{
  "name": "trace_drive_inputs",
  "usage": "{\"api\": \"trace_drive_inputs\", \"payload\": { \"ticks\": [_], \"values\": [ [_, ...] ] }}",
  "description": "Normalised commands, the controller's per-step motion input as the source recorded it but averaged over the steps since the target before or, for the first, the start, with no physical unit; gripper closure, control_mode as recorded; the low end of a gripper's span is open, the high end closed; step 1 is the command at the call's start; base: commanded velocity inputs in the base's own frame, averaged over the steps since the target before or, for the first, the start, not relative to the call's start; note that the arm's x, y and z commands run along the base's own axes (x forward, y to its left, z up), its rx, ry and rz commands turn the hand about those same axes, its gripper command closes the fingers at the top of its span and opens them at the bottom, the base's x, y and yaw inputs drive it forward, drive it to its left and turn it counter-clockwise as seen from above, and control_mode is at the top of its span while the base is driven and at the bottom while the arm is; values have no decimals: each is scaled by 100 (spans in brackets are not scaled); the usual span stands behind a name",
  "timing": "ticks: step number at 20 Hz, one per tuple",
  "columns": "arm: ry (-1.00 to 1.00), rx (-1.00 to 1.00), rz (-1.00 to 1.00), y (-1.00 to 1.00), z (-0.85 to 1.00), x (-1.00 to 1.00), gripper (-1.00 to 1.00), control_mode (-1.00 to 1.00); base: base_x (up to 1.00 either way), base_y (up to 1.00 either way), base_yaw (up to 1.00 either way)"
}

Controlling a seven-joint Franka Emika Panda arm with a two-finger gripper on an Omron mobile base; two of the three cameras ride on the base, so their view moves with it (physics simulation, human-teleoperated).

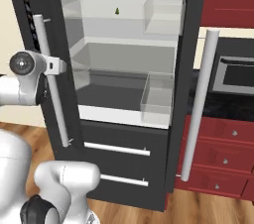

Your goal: There is a bowl on the dining counter. Grab a lemon wedge from the fridge and place it in the bowl. Then get the liquor bottle and glass cup from the cabinet and place them next to the bowl.

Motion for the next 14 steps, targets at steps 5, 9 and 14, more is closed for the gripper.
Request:
{"api": "trace_drive_inputs", "payload": {
  "ticks": [5, 9, 14],
  "values": [
    [0, 0, 13, 85, 66, -100, 100, -100, 0, 0, 0],
    [-5, 0, 8, 70, 61, -100, 100, -100, 0, 0, 0],
    [-19, 0, 2, -5, 53, -100, -100, -100, 0, 0, 0]
  ]
}}
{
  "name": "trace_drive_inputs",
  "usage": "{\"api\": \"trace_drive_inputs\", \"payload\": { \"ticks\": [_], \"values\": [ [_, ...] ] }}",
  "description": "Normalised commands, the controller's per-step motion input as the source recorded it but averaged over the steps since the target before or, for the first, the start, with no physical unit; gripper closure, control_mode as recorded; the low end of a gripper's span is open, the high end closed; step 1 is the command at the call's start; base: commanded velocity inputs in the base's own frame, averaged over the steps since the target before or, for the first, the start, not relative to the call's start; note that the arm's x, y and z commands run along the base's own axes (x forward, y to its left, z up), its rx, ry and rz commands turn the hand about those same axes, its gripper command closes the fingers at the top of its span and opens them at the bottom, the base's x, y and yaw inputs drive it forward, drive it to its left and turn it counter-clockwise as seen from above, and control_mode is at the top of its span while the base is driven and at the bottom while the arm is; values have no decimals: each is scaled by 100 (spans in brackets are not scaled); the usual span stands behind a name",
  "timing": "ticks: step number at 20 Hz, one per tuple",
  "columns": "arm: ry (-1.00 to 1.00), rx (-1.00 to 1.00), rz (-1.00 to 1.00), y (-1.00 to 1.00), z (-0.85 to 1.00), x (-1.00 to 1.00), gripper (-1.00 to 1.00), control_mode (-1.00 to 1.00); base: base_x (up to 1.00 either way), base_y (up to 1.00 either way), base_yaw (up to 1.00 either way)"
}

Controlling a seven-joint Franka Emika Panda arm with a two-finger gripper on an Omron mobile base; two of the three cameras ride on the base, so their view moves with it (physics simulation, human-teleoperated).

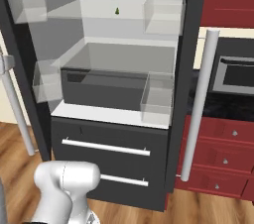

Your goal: There is a bowl on the dining counter. Grab a lemon wedge from the fridge and place it in the bowl. Then get the liquor bottle and glass cup from the cabinet and place them next to the bowl.

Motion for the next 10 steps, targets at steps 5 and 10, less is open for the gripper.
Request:
{"api": "trace_drive_inputs", "payload": {
  "ticks": [5, 10],
  "values": [
    [-14, 0, 0, -99, 32, -100, -100, -100, 0, 0, 0],
    [1, 0, -3, -100, 11, -28, -100, -100, 0, 0, 0]
  ]
}}
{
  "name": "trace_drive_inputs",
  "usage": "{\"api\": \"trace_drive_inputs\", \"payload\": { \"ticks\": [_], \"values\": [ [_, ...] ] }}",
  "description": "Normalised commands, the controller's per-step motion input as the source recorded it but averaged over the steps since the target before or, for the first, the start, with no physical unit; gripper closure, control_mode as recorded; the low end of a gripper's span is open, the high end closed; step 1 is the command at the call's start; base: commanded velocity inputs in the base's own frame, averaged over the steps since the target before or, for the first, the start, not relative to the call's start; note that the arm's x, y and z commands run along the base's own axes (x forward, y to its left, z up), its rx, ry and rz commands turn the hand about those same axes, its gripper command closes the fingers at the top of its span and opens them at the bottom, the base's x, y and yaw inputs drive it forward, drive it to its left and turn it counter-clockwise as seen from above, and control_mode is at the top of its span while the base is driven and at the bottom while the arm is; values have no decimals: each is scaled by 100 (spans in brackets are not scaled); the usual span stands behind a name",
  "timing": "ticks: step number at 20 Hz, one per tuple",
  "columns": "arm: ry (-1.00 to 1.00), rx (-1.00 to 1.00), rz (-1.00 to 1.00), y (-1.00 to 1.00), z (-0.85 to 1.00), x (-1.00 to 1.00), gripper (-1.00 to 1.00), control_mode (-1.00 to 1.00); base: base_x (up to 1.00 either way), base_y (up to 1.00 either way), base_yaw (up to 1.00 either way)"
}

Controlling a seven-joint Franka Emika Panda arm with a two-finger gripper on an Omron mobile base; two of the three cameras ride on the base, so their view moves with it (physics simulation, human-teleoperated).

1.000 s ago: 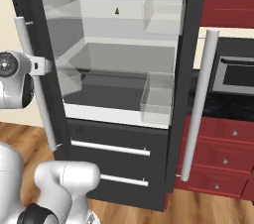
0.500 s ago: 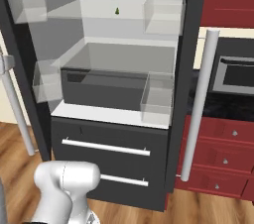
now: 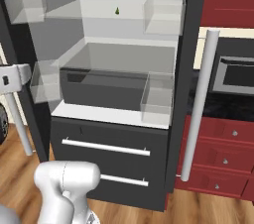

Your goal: There is a bowl on the dining counter. Grab a lemon wedge from the fridge and place it in the bowl. Then get the liquor bottle and glass cup from the cabinet and place them next to the bowl.

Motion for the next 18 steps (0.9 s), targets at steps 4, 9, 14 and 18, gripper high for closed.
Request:
{"api": "trace_drive_inputs", "payload": {
  "ticks": [4, 9, 14, 18],
  "values": [
    [5, 0, -2, -87, 0, 41, -100, -100, 0, 0, 0],
    [3, 0, 0, -45, 0, 91, -100, -100, 0, 0, 0],
    [1, 0, 2, -4, -14, 100, -100, -100, 0, 0, 0],
    [1, 1, 9, 9, -28, 100, -100, -100, 0, 0, 0]
  ]
}}
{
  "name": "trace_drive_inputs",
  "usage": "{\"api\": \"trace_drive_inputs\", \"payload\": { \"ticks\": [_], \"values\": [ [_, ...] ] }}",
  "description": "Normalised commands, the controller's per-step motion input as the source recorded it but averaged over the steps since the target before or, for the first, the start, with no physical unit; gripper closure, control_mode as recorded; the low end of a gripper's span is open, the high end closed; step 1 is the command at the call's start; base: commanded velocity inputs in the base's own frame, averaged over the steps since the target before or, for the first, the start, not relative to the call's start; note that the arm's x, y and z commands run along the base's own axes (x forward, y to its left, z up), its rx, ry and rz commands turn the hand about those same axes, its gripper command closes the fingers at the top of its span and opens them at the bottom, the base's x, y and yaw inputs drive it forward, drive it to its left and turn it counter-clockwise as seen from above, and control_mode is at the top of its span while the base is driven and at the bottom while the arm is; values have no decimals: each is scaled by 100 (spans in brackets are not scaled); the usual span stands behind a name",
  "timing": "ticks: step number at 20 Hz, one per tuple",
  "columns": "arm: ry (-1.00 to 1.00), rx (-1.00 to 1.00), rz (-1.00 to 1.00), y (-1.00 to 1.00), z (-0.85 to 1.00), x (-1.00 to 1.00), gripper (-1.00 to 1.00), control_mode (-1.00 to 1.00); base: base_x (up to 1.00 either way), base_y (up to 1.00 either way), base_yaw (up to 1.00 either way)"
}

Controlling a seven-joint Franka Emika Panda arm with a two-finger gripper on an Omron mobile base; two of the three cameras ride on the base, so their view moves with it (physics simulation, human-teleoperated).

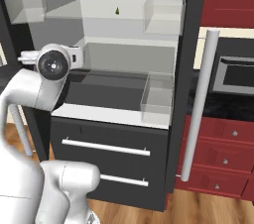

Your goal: There is a bowl on the dining counter. Grab a lemon wedge from the fridge and place it in the bowl. Then get the liquor bottle and glass cup from the cabinet and place them next to the bowl.

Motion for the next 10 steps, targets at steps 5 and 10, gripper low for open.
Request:
{"api": "trace_drive_inputs", "payload": {
  "ticks": [5, 10],
  "values": [
    [0, 2, 14, 30, -27, 96, -100, -100, 0, 0, 0],
    [0, 1, 16, 66, -20, 68, -100, -100, 0, 0, 0]
  ]
}}
